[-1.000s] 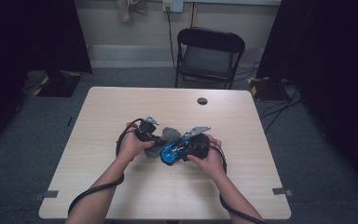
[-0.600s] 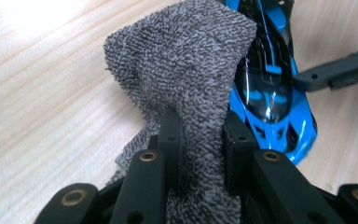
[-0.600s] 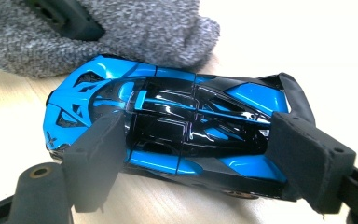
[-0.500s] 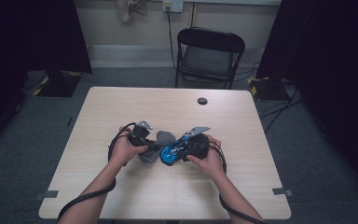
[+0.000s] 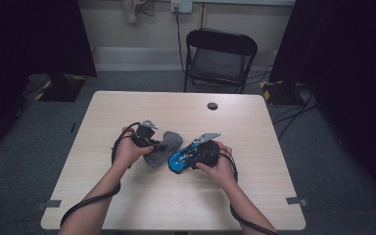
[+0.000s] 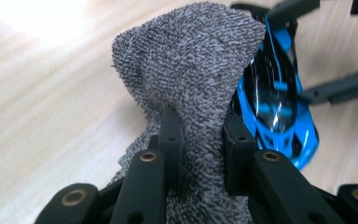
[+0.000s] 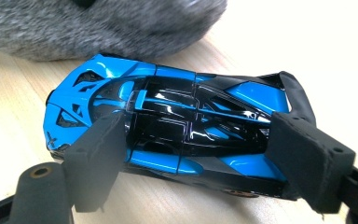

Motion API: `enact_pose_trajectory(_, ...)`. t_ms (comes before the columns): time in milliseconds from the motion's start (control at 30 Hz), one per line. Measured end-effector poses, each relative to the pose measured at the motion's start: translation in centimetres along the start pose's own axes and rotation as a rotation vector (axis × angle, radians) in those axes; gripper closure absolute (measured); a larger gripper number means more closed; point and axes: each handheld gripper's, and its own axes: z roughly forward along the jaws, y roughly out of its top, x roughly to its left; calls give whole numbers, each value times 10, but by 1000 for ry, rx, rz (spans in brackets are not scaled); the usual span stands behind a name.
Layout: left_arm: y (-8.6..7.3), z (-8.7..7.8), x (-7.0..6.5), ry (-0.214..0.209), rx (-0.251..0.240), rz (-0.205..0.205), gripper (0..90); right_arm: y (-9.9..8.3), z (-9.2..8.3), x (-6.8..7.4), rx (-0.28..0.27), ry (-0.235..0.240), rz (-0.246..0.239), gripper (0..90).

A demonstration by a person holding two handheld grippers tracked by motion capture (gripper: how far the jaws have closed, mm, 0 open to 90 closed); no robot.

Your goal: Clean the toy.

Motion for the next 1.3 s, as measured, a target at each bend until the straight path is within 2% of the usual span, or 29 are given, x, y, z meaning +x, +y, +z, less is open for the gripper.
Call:
enact_pose_trajectory(267, 26, 22, -1, -2, -2, 17, 733, 0, 0, 0, 0, 1, -1, 194)
enact_pose_trajectory(500, 38, 40, -1, 4, -9, 19, 732, 0, 0, -1, -1, 2, -2, 194)
enact_pose_trajectory(533, 39, 43, -2, 17, -3, 23, 732, 0, 0, -1, -2, 2, -2, 194)
enact_pose_trajectory(867, 39, 68, -4, 16, 4, 14, 722, -1, 0, -1, -5, 2, -3, 193)
enact_pose_trajectory(1300, 35, 68, -9, -22, -7, 10, 726, -1, 0, -1, -5, 3, -4, 193)
